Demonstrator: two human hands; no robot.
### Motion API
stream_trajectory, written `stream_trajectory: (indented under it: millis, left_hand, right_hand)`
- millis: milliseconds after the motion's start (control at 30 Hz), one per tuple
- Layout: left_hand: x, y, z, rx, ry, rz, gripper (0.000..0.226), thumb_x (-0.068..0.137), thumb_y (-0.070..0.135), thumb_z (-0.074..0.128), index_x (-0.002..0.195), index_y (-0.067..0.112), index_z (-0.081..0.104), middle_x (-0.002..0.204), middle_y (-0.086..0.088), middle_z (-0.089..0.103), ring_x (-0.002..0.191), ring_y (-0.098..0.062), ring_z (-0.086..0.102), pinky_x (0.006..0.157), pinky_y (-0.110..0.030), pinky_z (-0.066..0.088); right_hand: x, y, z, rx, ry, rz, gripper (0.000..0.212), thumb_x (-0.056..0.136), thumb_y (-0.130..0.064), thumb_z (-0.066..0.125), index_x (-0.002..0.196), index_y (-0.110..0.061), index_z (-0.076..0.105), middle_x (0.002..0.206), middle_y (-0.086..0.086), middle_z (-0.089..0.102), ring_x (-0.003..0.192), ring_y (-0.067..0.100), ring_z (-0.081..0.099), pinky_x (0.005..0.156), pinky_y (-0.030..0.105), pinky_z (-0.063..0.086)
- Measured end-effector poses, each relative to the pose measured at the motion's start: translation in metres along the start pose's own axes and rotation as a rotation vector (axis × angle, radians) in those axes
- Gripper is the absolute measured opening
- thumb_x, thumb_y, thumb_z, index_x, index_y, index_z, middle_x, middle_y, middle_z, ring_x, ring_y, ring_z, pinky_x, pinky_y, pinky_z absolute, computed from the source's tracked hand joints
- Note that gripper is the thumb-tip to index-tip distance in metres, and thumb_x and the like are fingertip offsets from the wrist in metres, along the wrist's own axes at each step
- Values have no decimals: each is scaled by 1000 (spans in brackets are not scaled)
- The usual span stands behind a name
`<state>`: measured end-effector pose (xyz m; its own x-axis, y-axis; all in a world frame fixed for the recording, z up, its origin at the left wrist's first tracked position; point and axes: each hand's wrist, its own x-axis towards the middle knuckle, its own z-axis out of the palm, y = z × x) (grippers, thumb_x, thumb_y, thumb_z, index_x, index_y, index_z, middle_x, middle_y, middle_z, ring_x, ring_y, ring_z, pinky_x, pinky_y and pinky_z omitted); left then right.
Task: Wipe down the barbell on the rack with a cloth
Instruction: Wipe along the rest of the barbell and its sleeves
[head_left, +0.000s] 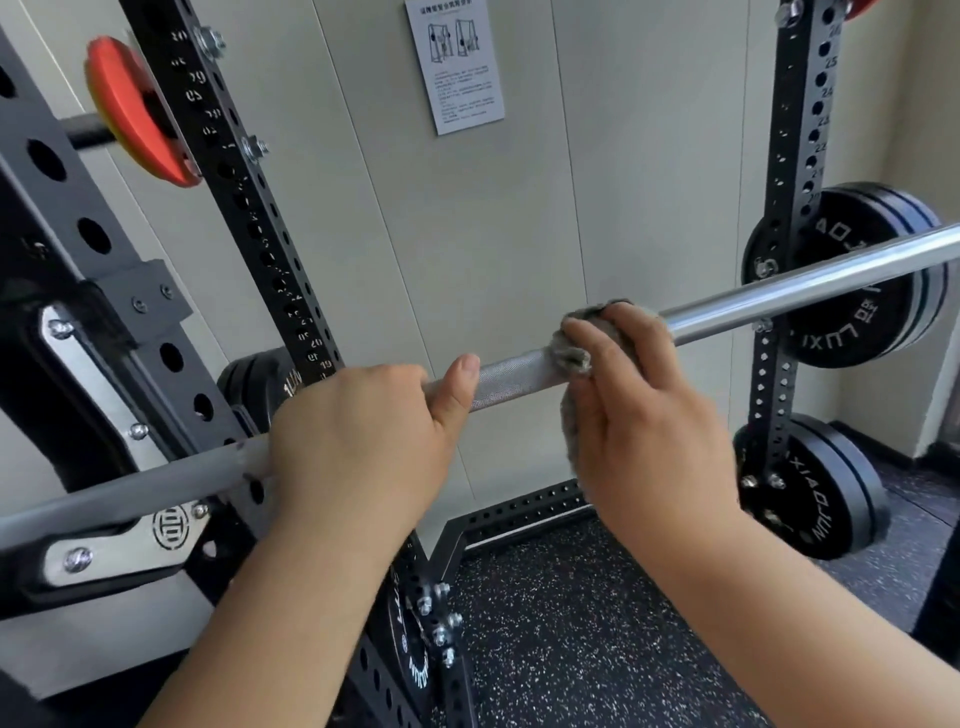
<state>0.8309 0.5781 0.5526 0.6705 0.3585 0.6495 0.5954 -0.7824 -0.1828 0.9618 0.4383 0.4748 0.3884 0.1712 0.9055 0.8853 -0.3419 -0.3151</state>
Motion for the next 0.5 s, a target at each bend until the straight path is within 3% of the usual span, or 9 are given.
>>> stream_trajectory:
  millis: [100, 200, 267, 333, 433, 500]
  left_hand:
    - [-14, 6, 15, -85, 214, -63, 57, 105, 57, 25, 69, 23, 56, 66, 4, 55, 64, -24, 42, 68, -38, 31]
    - [-26, 8, 26, -118, 320, -36, 40, 106, 47, 38, 90, 23, 66, 80, 3, 61, 75, -27, 50, 79, -43, 34]
    - [-27, 6, 29, -112, 346, -6, 40, 105, 47, 38, 90, 22, 65, 78, 2, 60, 73, -27, 50, 77, -43, 34]
    - [-20, 4, 26, -101, 351, 2, 48, 104, 50, 32, 78, 20, 59, 67, 1, 53, 63, -27, 46, 68, -39, 31]
    - [-8, 4, 19, -89, 330, 25, 51, 102, 52, 25, 65, 22, 42, 55, -1, 46, 51, -27, 45, 59, -33, 25]
    - [-7, 5, 16, -96, 284, 40, 47, 100, 50, 31, 63, 23, 39, 52, -3, 47, 48, -28, 46, 57, -31, 25]
  right_hand:
    - [-5, -29, 8, 0, -88, -38, 43, 98, -21, 69, 141, -22, 62, 146, 4, 55, 82, 25, 71, 52, 36, 60]
    - [-2, -25, -2, -49, -239, -108, 79, 71, -22, 89, 144, -26, 58, 145, 1, 55, 60, 23, 65, 45, 35, 56]
    - [3, -7, -11, -76, -174, -164, 57, 88, -27, 76, 141, -27, 58, 143, -3, 57, 61, 20, 65, 47, 36, 59]
    - [6, 7, -15, -77, -41, -98, 31, 106, -27, 55, 136, -25, 64, 141, -3, 58, 68, 21, 67, 48, 36, 58]
    - [-2, -8, -3, -34, -22, 29, 34, 108, -27, 50, 140, -24, 60, 147, -2, 52, 89, 25, 70, 53, 41, 60]
    - [-9, -26, 4, -23, -76, -31, 40, 102, -21, 61, 143, -25, 59, 149, 2, 52, 81, 24, 70, 51, 35, 59]
